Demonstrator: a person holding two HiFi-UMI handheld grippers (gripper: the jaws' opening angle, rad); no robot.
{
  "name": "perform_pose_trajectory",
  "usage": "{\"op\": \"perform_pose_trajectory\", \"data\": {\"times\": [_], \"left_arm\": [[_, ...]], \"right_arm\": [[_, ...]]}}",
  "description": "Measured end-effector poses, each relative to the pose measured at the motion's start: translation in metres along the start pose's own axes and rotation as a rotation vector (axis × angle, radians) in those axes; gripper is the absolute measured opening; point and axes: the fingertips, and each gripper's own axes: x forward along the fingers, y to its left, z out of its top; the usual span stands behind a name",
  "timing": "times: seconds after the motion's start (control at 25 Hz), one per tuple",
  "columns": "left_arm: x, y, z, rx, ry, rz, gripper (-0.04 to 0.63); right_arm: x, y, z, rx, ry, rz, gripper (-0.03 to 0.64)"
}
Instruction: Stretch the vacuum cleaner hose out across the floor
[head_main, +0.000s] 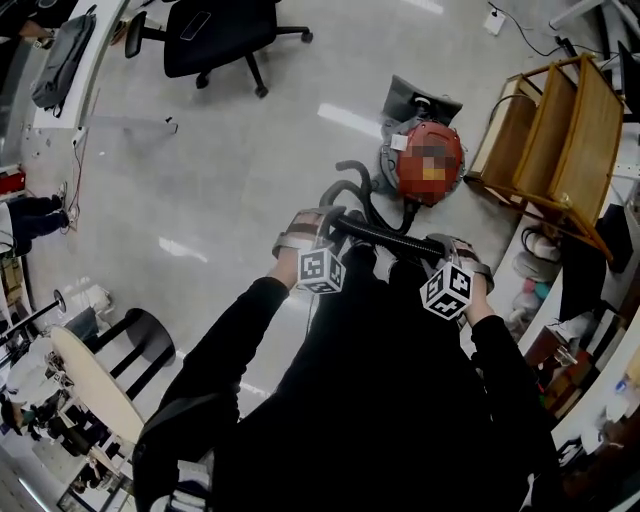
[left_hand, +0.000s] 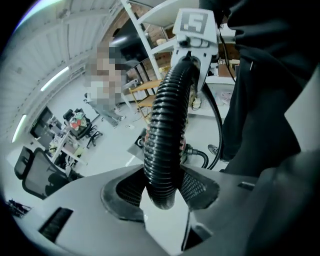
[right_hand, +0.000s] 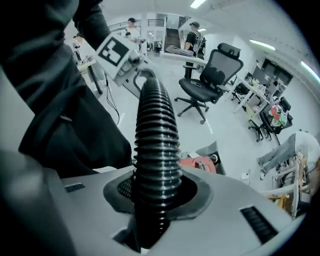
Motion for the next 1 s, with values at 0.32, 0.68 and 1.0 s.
{"op": "perform_pose_trajectory", "data": {"times": [0.32,0.68,1.0], "left_arm": [[-0.055,-0.008,0.013,-0.094,0.098,0.123,0.259],[-0.114,-0.159,0.162,-0.467,-0.088,-0.219,0.259],[-0.096,-0.202,0.243,-0.799,-0.258,-0.387,0.348]], "right_arm": [[-0.023,0.035,0.024,0.155,0.089,0.135,0.117],[-0.064,0.041,0.03,0.388,-0.006,0.222,0.117],[-0.077,0.072,0.065,0.578,-0.026,0.34,0.118]]}}
